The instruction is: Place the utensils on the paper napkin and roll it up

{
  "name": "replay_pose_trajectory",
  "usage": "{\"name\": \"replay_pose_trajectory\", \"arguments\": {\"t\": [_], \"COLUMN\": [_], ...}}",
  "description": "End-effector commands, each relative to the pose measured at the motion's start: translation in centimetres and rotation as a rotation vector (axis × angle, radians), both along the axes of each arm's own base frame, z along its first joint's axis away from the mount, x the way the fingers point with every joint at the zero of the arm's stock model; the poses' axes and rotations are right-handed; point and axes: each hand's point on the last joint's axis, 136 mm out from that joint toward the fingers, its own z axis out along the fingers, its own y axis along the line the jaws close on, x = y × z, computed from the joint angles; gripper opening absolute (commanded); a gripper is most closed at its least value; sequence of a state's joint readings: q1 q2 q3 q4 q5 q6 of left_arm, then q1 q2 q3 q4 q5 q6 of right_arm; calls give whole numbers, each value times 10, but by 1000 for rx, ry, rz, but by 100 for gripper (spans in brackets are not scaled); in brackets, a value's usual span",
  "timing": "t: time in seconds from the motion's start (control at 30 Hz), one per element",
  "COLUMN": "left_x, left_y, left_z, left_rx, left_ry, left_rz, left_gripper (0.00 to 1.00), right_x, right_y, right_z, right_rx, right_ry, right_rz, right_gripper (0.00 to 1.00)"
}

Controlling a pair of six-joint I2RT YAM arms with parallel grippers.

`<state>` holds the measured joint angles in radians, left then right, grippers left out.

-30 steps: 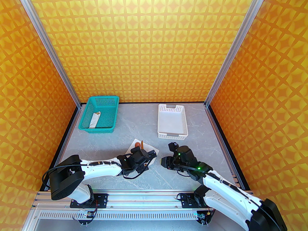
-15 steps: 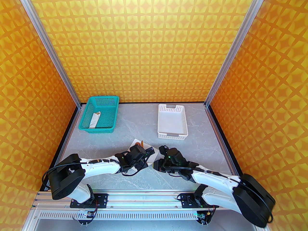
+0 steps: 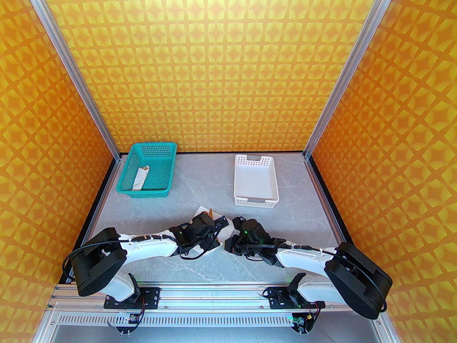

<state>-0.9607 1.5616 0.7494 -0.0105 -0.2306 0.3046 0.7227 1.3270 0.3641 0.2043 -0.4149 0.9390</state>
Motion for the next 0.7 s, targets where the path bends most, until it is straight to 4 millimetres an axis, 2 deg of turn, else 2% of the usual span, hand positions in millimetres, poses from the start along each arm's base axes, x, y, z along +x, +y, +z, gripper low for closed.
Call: {"name": "replay_pose_trajectory", "arguments": {"t": [0.0,0.67], "left_x": [-1,2], "left_y": [0,2], "left_z": [-10,-13], "left_rx": [-5,-9], "left_ry": [23,32], "left_rz": [-10,0], "left_gripper": [99,99], "right_x": [15,27], "right_y": [10,11], "right_z": [11,-9], "right_rx": [17,-43], "right_ry": [-45,-35], "right_rz": [-12,-38], "right_gripper": [7,6]}}
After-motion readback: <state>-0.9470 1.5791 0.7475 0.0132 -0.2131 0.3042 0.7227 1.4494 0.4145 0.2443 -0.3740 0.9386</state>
